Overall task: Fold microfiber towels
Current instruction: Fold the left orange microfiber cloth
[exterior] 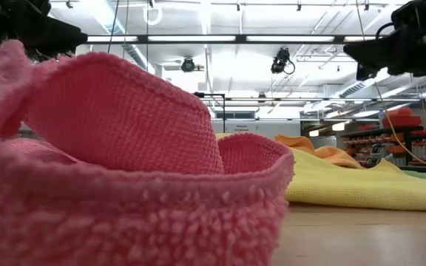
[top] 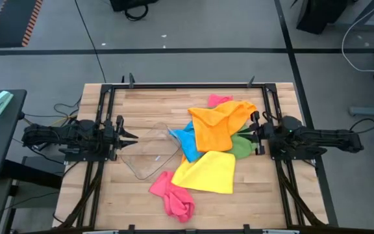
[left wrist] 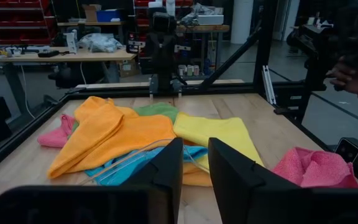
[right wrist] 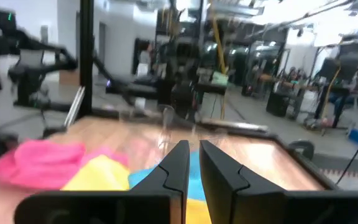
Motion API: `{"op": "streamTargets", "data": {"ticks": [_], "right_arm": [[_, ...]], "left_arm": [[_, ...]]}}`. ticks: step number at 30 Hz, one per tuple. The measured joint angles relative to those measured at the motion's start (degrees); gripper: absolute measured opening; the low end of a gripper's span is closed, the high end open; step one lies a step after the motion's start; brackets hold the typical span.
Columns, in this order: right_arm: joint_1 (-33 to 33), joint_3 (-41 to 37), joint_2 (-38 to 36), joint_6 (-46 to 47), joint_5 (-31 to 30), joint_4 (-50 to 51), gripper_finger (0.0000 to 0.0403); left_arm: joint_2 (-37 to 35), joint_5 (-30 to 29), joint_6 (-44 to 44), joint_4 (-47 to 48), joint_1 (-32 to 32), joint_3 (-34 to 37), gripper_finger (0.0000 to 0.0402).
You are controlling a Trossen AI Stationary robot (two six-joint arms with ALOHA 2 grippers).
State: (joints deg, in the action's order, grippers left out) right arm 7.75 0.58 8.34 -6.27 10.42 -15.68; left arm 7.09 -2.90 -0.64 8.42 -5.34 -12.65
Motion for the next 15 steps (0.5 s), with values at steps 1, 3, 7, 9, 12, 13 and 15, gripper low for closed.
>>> {"op": "streamTargets", "data": {"ticks": [1, 3, 7, 9, 12, 13, 15], "right_arm": [[0.0, -0.01, -0.02, 0.76, -0.36, -1.6, 0.0045], [0.0, 0.0, -0.02, 4.51, -1.69, -4.41, 0.0045], [0.0, 0.0, -0.02, 11.2, -5.86, -9.5, 0.0045], [0.0, 0.0, -0.02, 10.54, -7.06, -10.96, 0.0045], [0.0, -0.02, -0.02, 8.08, -7.42, -12.4, 0.0045], [0.0, 0.0, -0.02, 7.86, -7.42, -12.7, 0.0045], [0.0, 0.0, -0.02, 7.32, -7.42, -13.11, 0.0045]], "left_arm": [[0.01, 0.0, 0.0, 0.01, 0.0, 0.0, 0.0083], [0.0, 0.0, 0.0, -0.01, 0.01, 0.0, 0.0085], [0.0, 0.0, 0.0, -0.01, -0.01, -0.01, 0.0089], [0.0, 0.0, 0.0, 0.0, 0.01, 0.01, 0.0091], [0.01, 0.0, 0.0, 0.0, 0.01, 0.0, 0.009], [0.0, 0.0, 0.01, 0.0, 0.01, 0.01, 0.0089], [0.0, 0.0, 0.0, -0.01, 0.01, 0.0, 0.0087]]}}
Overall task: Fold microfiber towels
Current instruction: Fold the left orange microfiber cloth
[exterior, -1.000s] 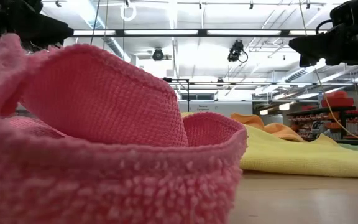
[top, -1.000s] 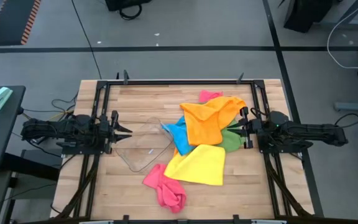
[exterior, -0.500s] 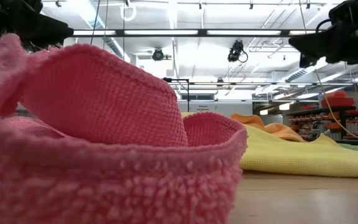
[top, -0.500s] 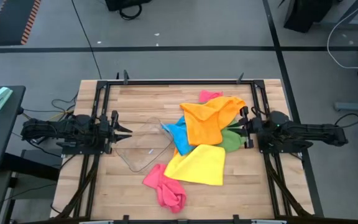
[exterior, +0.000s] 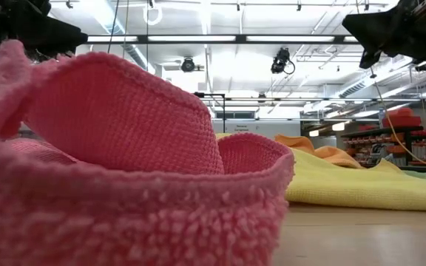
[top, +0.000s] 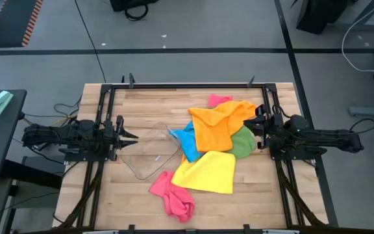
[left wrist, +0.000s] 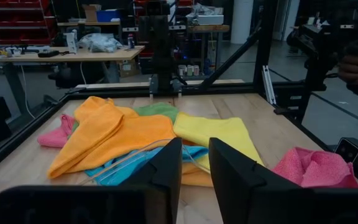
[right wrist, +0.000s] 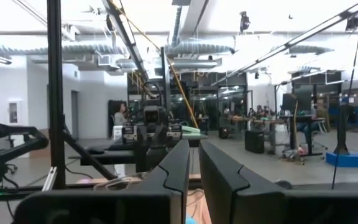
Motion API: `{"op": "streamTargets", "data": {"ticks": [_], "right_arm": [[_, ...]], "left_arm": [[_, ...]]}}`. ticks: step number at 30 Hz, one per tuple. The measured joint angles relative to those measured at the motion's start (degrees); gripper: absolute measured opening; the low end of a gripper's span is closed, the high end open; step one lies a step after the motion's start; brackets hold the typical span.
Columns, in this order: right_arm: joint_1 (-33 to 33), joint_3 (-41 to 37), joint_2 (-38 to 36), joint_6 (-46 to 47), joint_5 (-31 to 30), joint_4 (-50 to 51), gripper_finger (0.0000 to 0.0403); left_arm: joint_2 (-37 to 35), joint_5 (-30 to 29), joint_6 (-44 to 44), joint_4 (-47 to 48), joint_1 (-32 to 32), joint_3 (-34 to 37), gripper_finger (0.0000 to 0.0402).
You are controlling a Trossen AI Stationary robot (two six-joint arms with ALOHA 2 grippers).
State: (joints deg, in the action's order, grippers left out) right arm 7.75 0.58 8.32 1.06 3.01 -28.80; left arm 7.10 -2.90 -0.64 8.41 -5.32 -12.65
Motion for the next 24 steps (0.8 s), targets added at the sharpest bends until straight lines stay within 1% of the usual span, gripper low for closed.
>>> {"op": "streamTargets", "data": {"ticks": [7, 9, 11, 14, 17, 20, 24], "right_arm": [[0.0, 0.0, 0.04, 0.12, -0.1, -0.06, 0.0045], [0.0, -0.02, 0.57, -0.24, -1.7, -0.09, 0.0045], [0.0, 0.0, 1.83, 0.02, -5.05, 0.11, 0.0045], [0.01, 0.0, 5.61, -2.63, -9.34, 0.97, 0.0045], [0.23, 0.0, 10.64, -4.19, -12.06, -0.26, 0.0045], [1.02, 0.0, 15.28, -3.77, -12.16, -1.47, 0.0045], [1.64, 1.11, 21.28, -2.61, -12.02, -0.71, 0.0045]], "left_arm": [[0.0, 0.0, 0.01, 0.0, 0.0, 0.0, 0.0083], [0.0, 0.0, 0.0, 0.0, -0.01, -0.02, 0.0084], [0.0, 0.0, 0.0, 0.0, 0.0, 0.01, 0.0087], [0.0, 0.0, 0.0, 0.0, 0.0, 0.01, 0.0089], [0.0, 0.0, 0.0, 0.0, -0.01, 0.0, 0.009], [0.0, 0.0, 0.0, 0.0, -0.01, -0.01, 0.0086], [0.0, 0.0, 0.0, 0.01, 0.0, 0.0, 0.0081]]}}
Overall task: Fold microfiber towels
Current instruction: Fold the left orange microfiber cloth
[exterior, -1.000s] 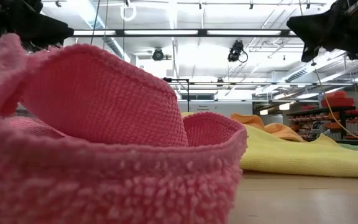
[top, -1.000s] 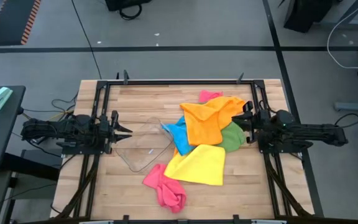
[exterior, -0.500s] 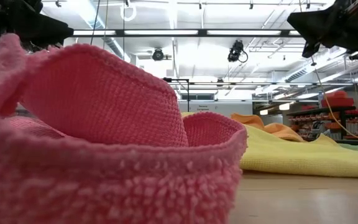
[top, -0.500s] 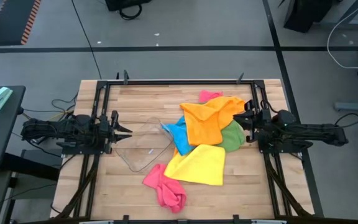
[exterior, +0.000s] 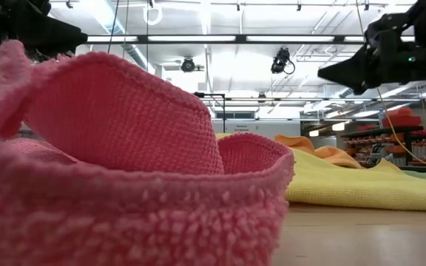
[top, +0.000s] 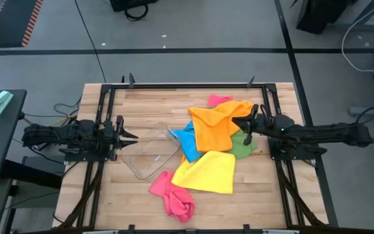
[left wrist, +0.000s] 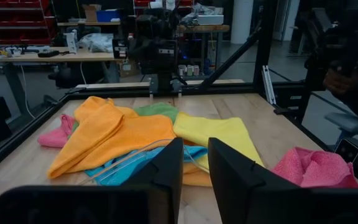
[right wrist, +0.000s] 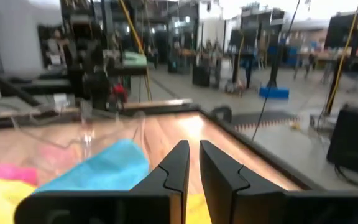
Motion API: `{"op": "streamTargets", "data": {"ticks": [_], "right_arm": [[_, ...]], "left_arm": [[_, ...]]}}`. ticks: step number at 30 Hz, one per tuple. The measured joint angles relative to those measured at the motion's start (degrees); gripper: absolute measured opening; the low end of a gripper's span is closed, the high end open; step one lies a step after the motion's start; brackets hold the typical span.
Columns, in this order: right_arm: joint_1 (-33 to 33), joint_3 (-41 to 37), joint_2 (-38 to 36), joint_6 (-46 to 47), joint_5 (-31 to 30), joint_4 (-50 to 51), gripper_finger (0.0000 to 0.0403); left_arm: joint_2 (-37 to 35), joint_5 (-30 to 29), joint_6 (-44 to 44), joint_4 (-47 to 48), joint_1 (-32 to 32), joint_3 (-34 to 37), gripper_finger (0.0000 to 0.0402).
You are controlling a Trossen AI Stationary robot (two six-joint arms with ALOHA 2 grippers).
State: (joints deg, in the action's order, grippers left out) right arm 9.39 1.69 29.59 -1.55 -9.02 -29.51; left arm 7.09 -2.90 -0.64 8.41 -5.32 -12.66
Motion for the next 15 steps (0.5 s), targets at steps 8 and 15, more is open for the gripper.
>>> {"op": "streamTargets", "data": {"ticks": [8, 15], "right_arm": [[-0.02, 5.06, 14.4, 1.41, 1.16, 0.21, 0.0047], [-0.02, 15.4, 30.21, 1.16, 1.18, 5.33, 0.0094]], "left_arm": [[0.01, 0.0, 0.0, -0.01, -0.01, 0.0, 0.0086], [0.0, 0.0, 0.0, -0.01, -0.01, 0.01, 0.0087]]}}
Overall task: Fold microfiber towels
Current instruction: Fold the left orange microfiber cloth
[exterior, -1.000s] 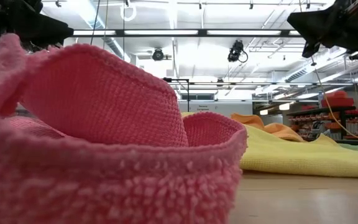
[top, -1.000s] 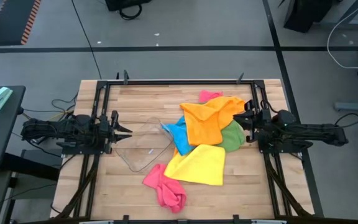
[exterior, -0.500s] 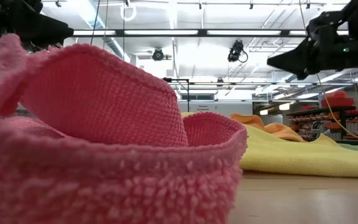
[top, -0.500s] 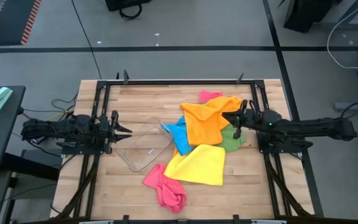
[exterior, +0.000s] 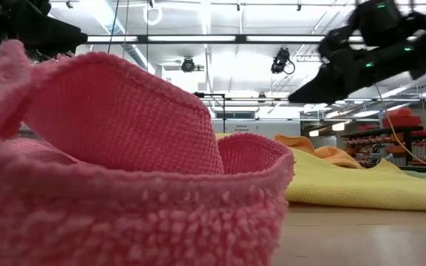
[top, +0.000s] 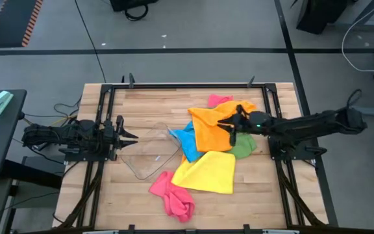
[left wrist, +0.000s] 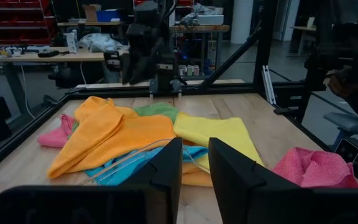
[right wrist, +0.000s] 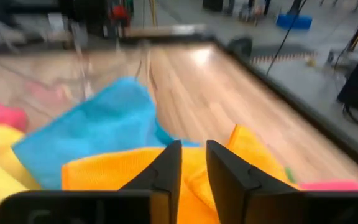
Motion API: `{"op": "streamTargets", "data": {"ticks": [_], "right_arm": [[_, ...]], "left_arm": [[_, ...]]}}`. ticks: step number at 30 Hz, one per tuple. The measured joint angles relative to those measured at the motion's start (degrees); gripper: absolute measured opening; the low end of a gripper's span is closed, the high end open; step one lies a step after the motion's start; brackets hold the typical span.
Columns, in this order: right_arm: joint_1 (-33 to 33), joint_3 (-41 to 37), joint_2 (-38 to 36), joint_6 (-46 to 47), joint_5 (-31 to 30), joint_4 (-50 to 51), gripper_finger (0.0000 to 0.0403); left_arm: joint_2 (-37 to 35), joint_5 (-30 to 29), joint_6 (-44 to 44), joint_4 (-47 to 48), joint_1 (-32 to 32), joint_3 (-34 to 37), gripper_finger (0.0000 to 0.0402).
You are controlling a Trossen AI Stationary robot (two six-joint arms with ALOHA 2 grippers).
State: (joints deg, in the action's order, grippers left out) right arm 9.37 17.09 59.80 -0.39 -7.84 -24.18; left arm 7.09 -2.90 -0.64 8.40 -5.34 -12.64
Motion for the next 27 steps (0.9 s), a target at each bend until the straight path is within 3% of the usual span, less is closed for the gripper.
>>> {"op": "streamTargets", "data": {"ticks": [6, 12, 27], "right_arm": [[-0.01, 8.38, 10.92, -1.1, -0.36, 9.08, 0.0136], [-1.43, 13.77, 16.86, -3.93, -5.04, 15.66, 0.0151], [-5.93, 15.38, 18.32, -11.75, -14.8, 21.4, 0.0176]], "left_arm": [[0.0, 0.0, 0.01, 0.0, 0.0, -0.01, 0.0083], [0.0, 0.0, 0.0, 0.0, 0.01, 0.0, 0.0091], [0.02, 0.0, -0.02, -0.7, 0.0, 0.0, 0.0087]]}}
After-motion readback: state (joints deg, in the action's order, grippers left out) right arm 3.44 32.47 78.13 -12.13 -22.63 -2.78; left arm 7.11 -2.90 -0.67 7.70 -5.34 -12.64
